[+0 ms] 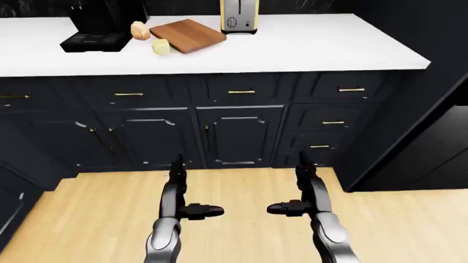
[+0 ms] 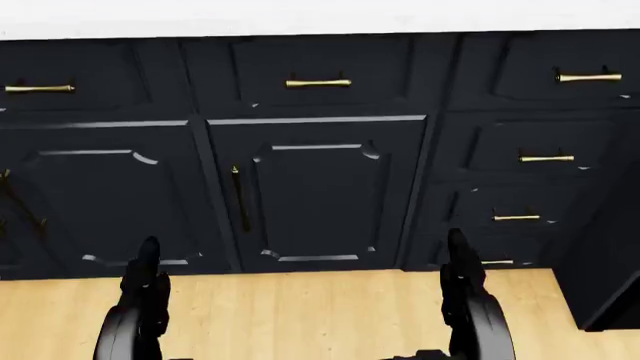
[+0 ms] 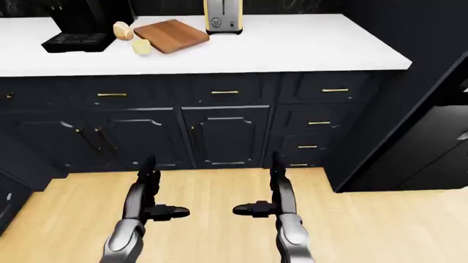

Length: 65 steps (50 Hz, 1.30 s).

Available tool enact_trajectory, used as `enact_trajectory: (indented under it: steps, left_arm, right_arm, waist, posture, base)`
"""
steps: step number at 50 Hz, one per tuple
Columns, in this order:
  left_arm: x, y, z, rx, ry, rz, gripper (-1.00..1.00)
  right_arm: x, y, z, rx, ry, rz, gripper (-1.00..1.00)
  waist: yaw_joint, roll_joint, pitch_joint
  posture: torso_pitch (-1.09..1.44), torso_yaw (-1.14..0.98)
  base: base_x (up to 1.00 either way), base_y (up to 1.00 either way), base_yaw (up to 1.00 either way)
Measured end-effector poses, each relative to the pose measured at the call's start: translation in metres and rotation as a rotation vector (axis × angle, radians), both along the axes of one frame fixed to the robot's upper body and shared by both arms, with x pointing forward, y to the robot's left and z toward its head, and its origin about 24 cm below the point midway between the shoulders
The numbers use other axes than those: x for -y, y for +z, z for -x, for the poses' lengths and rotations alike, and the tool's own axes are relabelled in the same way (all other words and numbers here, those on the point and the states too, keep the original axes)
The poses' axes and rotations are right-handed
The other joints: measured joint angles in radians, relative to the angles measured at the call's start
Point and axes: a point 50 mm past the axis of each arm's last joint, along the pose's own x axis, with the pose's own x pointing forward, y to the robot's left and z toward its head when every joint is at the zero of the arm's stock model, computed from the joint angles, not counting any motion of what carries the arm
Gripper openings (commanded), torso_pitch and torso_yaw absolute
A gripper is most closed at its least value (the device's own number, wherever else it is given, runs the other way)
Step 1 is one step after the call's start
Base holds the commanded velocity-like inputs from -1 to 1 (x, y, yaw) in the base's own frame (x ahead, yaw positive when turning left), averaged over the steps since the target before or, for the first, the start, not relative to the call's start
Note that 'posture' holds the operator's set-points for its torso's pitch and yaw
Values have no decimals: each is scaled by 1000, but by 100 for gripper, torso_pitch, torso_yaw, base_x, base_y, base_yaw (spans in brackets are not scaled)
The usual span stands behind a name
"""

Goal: Place the bread and cheese on the cutting board.

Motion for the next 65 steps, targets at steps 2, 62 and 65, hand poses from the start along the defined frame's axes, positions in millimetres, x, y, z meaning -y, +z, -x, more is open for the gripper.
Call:
enact_trajectory:
  steps: [2,62,65]
  left_arm:
    - [-1,13,-3,60,-2,2,100]
    - [-71,232,-28,465,153,64,100]
    - [-73,236,-28,473,158,62,100]
  right_arm:
    - [0,12,-3,55,5,1,100]
    - [63,217,-43,474,-19,204,100]
    - [64,221,-43,480,-12,215,100]
  waist:
    - [3,-5,-35]
    - [6,3,-39]
    - [6,4,-38]
  posture:
    - [0,0]
    - [0,0]
    - [0,0]
  base:
    - [0,0,0]
    - [0,0,0]
    - [0,0,0]
